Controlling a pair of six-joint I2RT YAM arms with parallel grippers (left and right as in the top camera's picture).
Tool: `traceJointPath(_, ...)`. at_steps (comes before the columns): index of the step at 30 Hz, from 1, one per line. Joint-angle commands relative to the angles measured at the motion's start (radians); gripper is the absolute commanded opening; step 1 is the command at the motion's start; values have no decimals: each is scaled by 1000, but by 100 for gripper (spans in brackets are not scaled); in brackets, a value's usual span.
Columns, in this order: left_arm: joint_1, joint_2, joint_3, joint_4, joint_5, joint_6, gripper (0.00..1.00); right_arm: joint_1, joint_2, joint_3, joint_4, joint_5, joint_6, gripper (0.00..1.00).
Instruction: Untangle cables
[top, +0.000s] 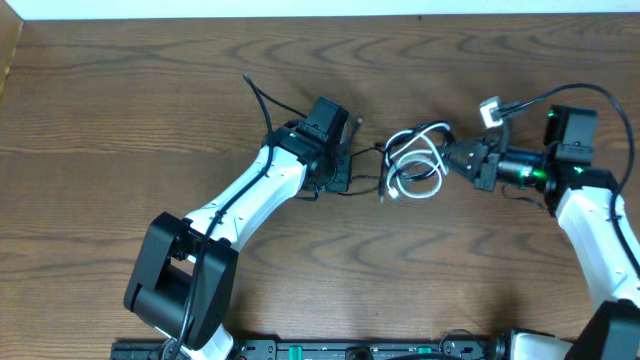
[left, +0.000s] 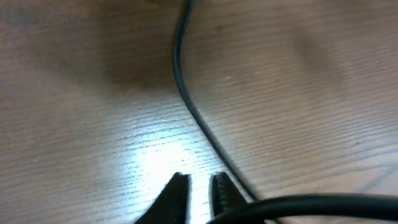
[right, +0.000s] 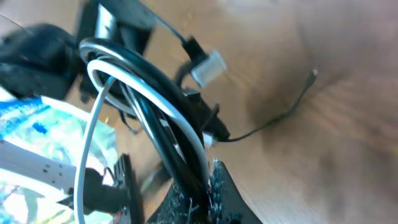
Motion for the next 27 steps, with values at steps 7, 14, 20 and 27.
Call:
traceJointPath(7,3,10,-8,-68,-45,-4,8,-155,-106,20,176,200,531,1)
traceJointPath(14,26,5,-4,-135,-185,-3,8,-171,-109,19,89,269,523,1)
traceJointPath(20,127,-55,34,-180,-192,-4,8,-169,-109,19,-41,399,510,1)
traceJointPath(27,137,-138,36,-163,34,175,48,-138,-109,19,-10,308,426,1)
